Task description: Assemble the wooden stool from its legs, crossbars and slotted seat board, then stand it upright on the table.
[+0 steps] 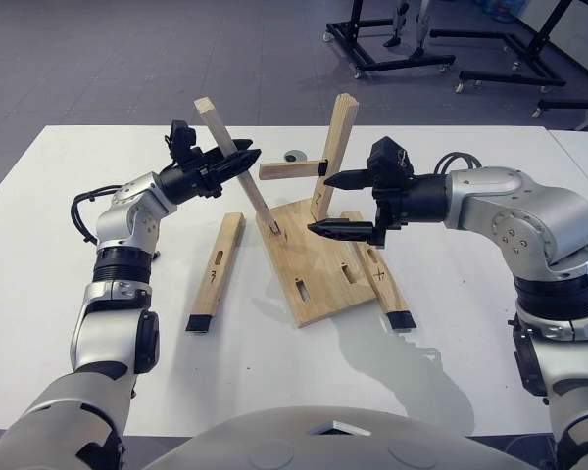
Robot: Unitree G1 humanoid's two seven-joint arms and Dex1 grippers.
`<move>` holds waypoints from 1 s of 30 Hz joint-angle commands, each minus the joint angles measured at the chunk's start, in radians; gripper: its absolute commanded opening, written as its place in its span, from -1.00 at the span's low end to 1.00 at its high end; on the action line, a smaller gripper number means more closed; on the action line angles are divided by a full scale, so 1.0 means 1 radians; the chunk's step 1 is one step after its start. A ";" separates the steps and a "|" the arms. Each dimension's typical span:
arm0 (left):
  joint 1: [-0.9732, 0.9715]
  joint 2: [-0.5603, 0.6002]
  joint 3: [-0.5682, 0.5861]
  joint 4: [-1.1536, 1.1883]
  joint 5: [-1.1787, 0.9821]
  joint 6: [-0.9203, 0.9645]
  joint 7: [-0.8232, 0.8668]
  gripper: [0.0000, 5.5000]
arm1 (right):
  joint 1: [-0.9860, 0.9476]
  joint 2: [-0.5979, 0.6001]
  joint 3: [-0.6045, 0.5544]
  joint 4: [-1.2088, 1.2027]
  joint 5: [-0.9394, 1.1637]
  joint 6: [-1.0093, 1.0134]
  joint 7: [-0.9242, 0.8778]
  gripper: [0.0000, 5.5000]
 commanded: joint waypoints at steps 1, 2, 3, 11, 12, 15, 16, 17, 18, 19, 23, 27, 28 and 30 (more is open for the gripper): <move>-0.032 -0.009 -0.006 0.042 0.018 -0.015 -0.011 -0.27 | -0.025 -0.003 0.005 -0.010 0.006 0.011 -0.005 0.96; -0.037 -0.010 -0.006 0.055 0.023 -0.021 -0.013 -0.27 | -0.027 -0.002 0.005 -0.008 0.006 0.011 -0.005 0.96; -0.041 -0.009 -0.006 0.068 0.028 -0.028 -0.014 -0.27 | -0.028 0.000 0.006 -0.008 0.007 0.011 -0.005 0.96; -0.109 0.007 -0.015 0.132 0.074 -0.060 -0.045 -0.27 | -0.017 0.008 0.002 -0.018 0.013 0.016 -0.022 0.96; -0.115 0.005 -0.017 0.139 0.080 -0.063 -0.049 -0.27 | -0.016 0.010 0.003 -0.019 0.014 0.016 -0.024 0.96; -0.130 0.002 -0.019 0.157 0.093 -0.066 -0.057 -0.27 | -0.009 0.014 0.004 -0.027 0.020 0.018 -0.031 0.96; -0.135 0.002 -0.021 0.166 0.097 -0.063 -0.059 -0.27 | -0.007 0.015 0.004 -0.029 0.021 0.019 -0.033 0.96; -0.137 0.002 -0.023 0.174 0.101 -0.063 -0.063 -0.27 | -0.006 0.015 0.004 -0.031 0.022 0.020 -0.035 0.96; -0.139 0.001 -0.024 0.181 0.104 -0.063 -0.066 -0.27 | -0.005 0.015 0.003 -0.033 0.024 0.021 -0.037 0.96; -0.140 0.000 -0.025 0.185 0.104 -0.057 -0.069 -0.27 | -0.004 0.015 0.003 -0.033 0.026 0.022 -0.039 0.96; -0.144 -0.006 -0.026 0.205 0.113 -0.063 -0.073 -0.27 | 0.002 0.016 0.000 -0.040 0.034 0.026 -0.047 0.96; -0.161 -0.019 -0.030 0.256 0.137 -0.097 -0.071 -0.27 | 0.000 0.019 0.002 -0.038 0.038 0.027 -0.050 0.96; -0.166 -0.021 -0.029 0.267 0.139 -0.101 -0.071 -0.27 | 0.000 0.019 0.002 -0.038 0.040 0.027 -0.051 0.96; -0.173 -0.023 -0.030 0.283 0.142 -0.109 -0.073 -0.27 | 0.000 0.019 0.001 -0.038 0.044 0.028 -0.053 0.96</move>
